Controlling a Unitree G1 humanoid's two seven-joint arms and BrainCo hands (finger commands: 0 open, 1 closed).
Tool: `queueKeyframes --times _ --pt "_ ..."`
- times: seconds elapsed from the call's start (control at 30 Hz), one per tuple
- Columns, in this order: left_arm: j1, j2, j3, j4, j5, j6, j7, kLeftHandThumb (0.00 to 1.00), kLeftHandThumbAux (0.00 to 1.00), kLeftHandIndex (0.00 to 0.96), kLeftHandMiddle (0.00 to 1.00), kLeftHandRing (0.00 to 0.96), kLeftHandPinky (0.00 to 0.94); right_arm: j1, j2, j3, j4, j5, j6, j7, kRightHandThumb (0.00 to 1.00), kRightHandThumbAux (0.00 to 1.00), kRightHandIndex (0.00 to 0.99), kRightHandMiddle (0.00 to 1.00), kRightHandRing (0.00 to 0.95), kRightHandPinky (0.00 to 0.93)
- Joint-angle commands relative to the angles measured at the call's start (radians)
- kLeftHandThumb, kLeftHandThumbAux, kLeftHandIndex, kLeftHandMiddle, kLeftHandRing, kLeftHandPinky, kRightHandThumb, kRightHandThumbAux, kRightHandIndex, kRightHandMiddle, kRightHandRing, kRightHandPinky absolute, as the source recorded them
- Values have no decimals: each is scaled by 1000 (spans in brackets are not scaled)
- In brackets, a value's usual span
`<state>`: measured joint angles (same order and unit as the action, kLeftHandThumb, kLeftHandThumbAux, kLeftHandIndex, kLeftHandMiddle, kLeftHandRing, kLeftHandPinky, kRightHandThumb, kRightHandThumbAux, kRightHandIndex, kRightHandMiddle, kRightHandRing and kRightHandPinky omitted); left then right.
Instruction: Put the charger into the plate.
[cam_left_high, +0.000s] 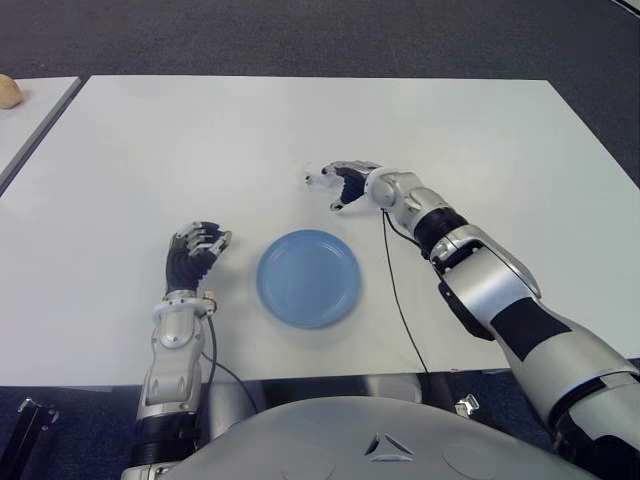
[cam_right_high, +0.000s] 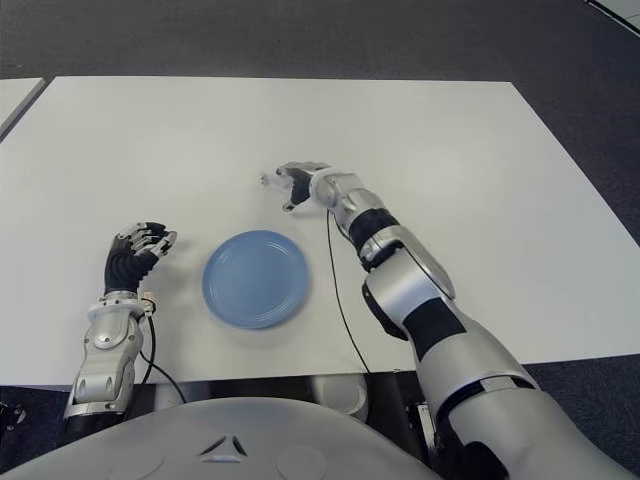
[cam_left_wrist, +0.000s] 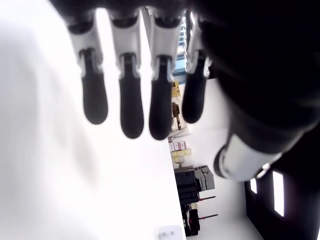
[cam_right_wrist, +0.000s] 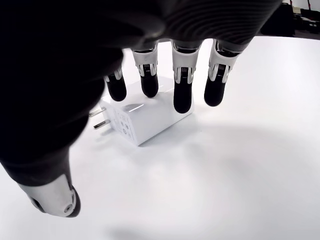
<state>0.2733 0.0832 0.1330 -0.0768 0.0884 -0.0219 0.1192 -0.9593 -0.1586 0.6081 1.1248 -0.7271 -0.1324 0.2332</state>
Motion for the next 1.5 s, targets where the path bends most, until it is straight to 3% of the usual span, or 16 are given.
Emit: queueKeyframes --times 0.03,0.17,0.43,0.7,1.0,1.27,1.5 --pt "-16 9 -7 20 -2 5 -21 701 723 423 477 484 473 115 -64 14 -151 -11 81 82 124 686 11 80 70 78" --pt "-27 11 -3 32 -5 -1 -25 700 723 423 482 486 477 181 -110 13 -307 -31 154 112 163 674 2 69 57 53" --pt "-44 12 4 39 -10 -11 -26 701 722 424 495 498 484 410 -256 -28 -796 -98 347 209 223 651 0 90 84 2" --pt "-54 8 5 26 -10 -2 -21 703 721 423 488 496 484 572 -332 -74 -1099 -147 462 294 242 639 0 102 111 0" --pt "-62 5 7 28 -20 -5 -23 705 721 424 476 490 479 740 -365 -152 -1401 -175 544 361 245 672 0 121 129 0" --pt "-66 8 8 32 -24 -3 -23 706 721 424 476 492 483 868 -367 -201 -1526 -181 549 352 190 692 0 118 126 0" --pt "-71 10 6 37 -20 -4 -21 705 721 424 469 486 478 1017 -374 -266 -1751 -178 552 386 155 696 0 112 118 0"
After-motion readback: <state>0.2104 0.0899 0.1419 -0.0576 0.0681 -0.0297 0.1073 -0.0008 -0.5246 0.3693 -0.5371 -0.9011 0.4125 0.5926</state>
